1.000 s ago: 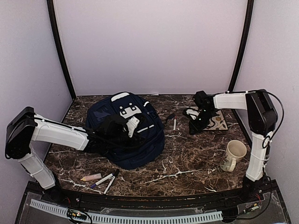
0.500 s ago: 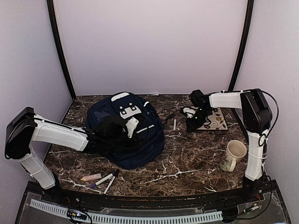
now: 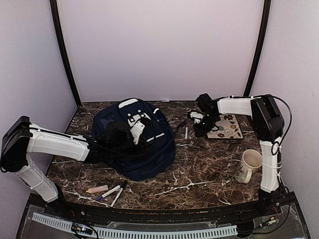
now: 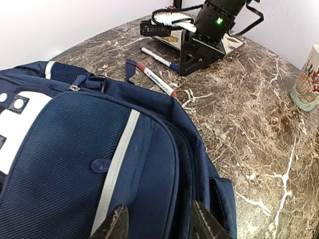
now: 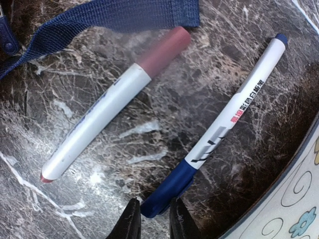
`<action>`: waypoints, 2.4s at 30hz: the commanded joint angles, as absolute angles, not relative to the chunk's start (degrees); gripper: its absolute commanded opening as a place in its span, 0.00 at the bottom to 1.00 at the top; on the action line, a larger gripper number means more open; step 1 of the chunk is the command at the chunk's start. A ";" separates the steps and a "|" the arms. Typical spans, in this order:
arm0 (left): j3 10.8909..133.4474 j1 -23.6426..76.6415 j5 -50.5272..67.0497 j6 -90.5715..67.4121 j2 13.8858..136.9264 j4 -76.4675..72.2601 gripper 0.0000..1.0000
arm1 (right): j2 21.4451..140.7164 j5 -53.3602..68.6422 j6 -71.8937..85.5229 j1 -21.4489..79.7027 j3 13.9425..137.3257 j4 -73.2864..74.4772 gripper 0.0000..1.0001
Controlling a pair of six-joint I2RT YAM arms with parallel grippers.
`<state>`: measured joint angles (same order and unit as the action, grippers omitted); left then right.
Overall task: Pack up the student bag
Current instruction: Pick up the pencil case from the center of the board.
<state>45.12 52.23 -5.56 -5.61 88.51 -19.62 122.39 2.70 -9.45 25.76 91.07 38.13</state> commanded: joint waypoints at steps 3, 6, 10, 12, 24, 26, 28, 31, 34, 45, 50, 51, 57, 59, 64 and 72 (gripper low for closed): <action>43.24 52.12 -9.36 -4.70 83.37 -18.23 0.45 | 123.18 6.92 -11.45 28.96 91.72 40.58 0.20; 43.02 52.12 -10.58 -4.35 82.38 -17.59 0.45 | 121.27 9.40 -10.96 29.29 92.39 43.43 0.21; 42.50 52.12 -11.25 -4.20 81.14 -17.32 0.45 | 118.75 6.41 -9.83 28.61 94.12 44.89 0.32; 42.30 52.12 -11.48 -4.29 80.61 -17.28 0.45 | 118.75 4.94 -8.93 27.55 96.09 45.12 0.37; 40.92 52.12 -12.19 -6.38 77.99 -15.54 0.46 | 131.76 10.01 -5.73 24.76 113.62 48.27 0.37; 40.95 52.12 -12.57 -6.65 77.68 -14.69 0.46 | 133.53 10.13 -5.39 25.19 115.12 49.05 0.38; 40.88 52.12 -13.46 -7.09 77.17 -13.80 0.46 | 134.27 8.92 -5.32 25.54 114.90 49.09 0.39; 40.04 52.12 -14.58 -7.66 76.08 -13.69 0.46 | 134.53 6.78 -5.14 25.60 114.32 48.79 0.38; 38.97 52.12 -15.19 -8.05 75.37 -14.35 0.47 | 134.63 5.75 -5.31 25.66 113.39 48.53 0.37; 38.28 52.12 -16.39 -8.62 74.53 -13.55 0.47 | 133.95 -3.12 -8.86 26.02 109.75 48.56 0.30; 37.97 52.12 -17.44 -8.34 73.67 -13.18 0.47 | 134.05 -0.15 -8.65 26.02 108.54 49.22 0.21; 37.93 52.12 -17.46 -8.45 73.51 -13.06 0.47 | 134.26 0.98 -8.47 25.95 108.62 49.67 0.20; 37.39 52.12 -17.22 -9.06 72.51 -12.27 0.47 | 131.61 3.47 -7.65 25.63 106.95 49.31 0.16; 36.95 52.12 -17.44 -9.27 71.82 -12.26 0.47 | 130.14 3.83 -7.65 25.43 106.28 49.24 0.14; 36.46 52.12 -18.14 -9.15 70.85 -12.08 0.48 | 125.06 5.40 -7.24 24.94 103.31 47.95 0.12; 37.12 52.05 -21.74 -8.74 70.75 -10.76 0.52 | 117.87 18.08 -11.05 26.10 102.60 46.37 0.09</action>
